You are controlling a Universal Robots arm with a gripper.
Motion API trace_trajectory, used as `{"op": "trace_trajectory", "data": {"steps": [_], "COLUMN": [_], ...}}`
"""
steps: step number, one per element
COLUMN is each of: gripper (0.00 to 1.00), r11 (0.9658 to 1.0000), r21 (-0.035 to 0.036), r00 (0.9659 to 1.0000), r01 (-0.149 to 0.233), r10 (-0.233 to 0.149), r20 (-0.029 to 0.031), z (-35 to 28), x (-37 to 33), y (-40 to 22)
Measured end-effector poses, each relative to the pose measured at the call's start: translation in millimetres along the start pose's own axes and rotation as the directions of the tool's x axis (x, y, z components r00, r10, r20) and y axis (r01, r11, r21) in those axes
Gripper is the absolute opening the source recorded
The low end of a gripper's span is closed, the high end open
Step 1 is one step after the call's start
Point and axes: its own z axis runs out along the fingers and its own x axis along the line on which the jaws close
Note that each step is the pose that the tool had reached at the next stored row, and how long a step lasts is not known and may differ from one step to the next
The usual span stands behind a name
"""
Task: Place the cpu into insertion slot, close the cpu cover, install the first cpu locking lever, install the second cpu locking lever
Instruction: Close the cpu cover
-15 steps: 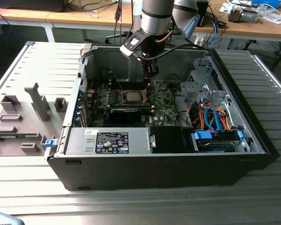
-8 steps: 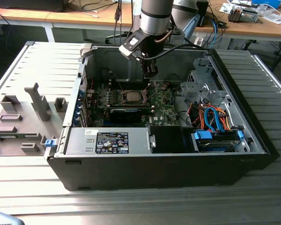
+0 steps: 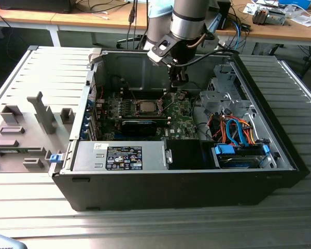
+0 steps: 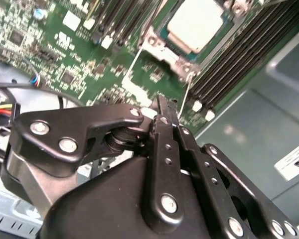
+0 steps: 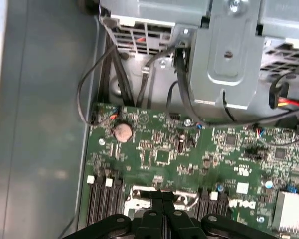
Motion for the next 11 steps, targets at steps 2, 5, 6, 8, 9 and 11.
{"op": "trace_trajectory", "data": {"steps": [2, 5, 6, 8, 9, 11], "gripper": [0.11, 0.11, 0.11, 0.11, 0.11, 0.11], "r11": [1.0000, 0.9999, 0.9999, 0.9998, 0.9998, 0.9998], "r21": [0.0059, 0.0130, 0.0149, 0.0181, 0.0195, 0.0215], "r00": [1.0000, 1.0000, 1.0000, 1.0000, 1.0000, 1.0000], "r01": [0.000, 0.000, 0.000, 0.000, 0.000, 0.000], "r10": [0.000, 0.000, 0.000, 0.000, 0.000, 0.000], "r20": [-0.0007, -0.0027, -0.0032, -0.0042, -0.0046, -0.0051], "z": [0.5, 2.4, 3.1, 4.5, 5.2, 6.9], "x": [-1.0, -1.9, -2.2, -2.6, -2.7, -3.0], "y": [7.0, 13.2, 14.8, 17.8, 19.0, 20.6]}}
